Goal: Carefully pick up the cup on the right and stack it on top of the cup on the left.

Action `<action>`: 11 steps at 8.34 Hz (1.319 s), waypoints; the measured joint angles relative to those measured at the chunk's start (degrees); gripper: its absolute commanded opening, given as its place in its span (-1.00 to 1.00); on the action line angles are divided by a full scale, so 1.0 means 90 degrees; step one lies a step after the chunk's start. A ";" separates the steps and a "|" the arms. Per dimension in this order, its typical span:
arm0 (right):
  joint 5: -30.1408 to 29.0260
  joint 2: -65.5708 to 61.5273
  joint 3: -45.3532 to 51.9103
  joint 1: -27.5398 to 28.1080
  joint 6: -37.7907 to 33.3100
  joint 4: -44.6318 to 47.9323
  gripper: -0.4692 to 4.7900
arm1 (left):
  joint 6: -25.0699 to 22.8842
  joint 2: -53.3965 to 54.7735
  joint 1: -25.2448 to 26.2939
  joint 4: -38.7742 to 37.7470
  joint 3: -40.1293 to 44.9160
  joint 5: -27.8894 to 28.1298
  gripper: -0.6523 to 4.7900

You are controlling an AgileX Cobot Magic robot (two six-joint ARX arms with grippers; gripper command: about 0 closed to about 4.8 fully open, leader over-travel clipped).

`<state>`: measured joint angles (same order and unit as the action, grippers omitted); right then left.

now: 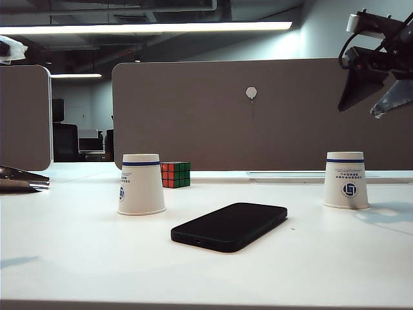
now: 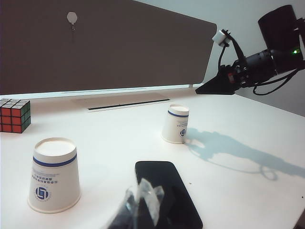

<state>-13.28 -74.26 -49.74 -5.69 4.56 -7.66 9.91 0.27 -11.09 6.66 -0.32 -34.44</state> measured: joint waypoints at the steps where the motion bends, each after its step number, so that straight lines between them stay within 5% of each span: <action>1: -0.0034 -0.0080 0.0000 0.0000 0.0000 0.0002 0.82 | 0.0000 0.0000 0.0000 0.0000 0.0000 0.0000 -0.78; 11: -0.0049 -0.1064 0.0000 0.0000 0.0000 0.0821 0.82 | 0.0000 0.0000 0.0000 0.0000 0.0000 0.0000 -0.78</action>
<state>-13.72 -83.83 -49.74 -5.69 4.56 -0.27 9.91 0.27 -11.09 6.66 -0.32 -34.44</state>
